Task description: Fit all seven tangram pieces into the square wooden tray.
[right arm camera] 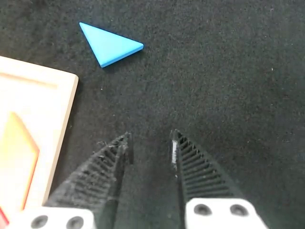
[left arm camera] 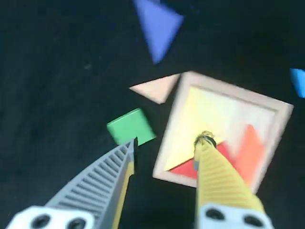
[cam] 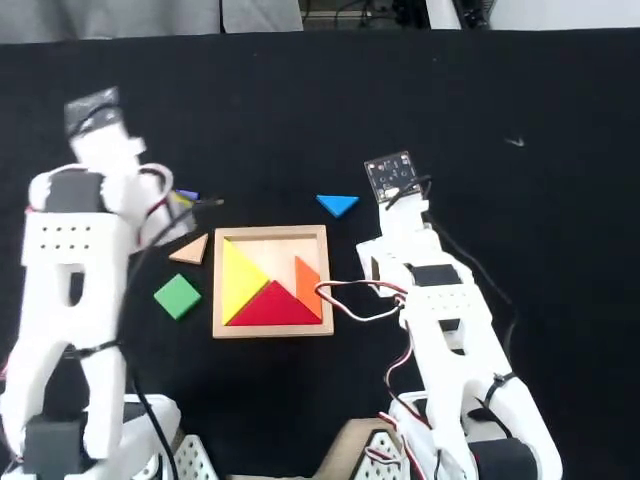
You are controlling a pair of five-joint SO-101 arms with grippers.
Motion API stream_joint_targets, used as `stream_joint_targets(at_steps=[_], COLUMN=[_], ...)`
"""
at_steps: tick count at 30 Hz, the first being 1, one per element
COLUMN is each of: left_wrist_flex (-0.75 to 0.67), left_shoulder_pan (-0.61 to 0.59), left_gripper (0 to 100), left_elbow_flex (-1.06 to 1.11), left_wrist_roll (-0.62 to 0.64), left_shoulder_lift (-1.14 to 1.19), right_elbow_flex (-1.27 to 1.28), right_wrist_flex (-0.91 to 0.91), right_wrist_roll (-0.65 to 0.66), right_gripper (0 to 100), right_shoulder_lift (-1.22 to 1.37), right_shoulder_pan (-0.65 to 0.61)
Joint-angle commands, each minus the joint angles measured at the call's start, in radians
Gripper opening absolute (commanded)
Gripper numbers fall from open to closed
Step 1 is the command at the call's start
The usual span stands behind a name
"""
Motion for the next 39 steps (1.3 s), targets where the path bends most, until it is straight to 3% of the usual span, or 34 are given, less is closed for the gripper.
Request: stream_joint_targets(at_steps=[1, 8, 13, 16, 21, 26, 30, 39], left_wrist_flex=[-0.018, -0.443, -0.651, -0.743, -0.784, -0.787, -0.787, -0.789], left_shoulder_pan=[-0.173, -0.358, -0.369, -0.374, -0.375, -0.374, -0.374, -0.472], left_gripper=[21, 21, 21, 21, 21, 21, 21, 21], left_elbow_flex=[0.147, 0.499, 0.639, 0.7, 0.722, 0.722, 0.722, 0.705], left_wrist_roll=[-0.017, -0.169, -0.167, -0.166, -0.164, -0.164, -0.146, 0.0], left_shoulder_lift=[-0.034, -0.044, -0.044, -0.043, -0.043, -0.041, -0.041, -0.035], right_elbow_flex=[-0.013, -0.102, -0.174, -0.251, -0.378, -0.585, -0.727, -0.866], right_wrist_flex=[-0.011, 0.172, 0.233, 0.302, 0.311, 0.318, 0.321, 0.331], right_wrist_roll=[0.008, 0.086, 0.095, 0.164, 0.252, 0.259, 0.157, 0.107], right_gripper=[14.2, 14.2, 14.2, 16.9, 28.0, 26.2, 24.2, 21.9], right_shoulder_lift=[0.002, 0.004, 0.005, 0.008, 0.108, 0.308, 0.456, 0.552], right_shoulder_pan=[-0.012, -0.063, -0.118, -0.141, -0.175, -0.19, -0.226, -0.471])
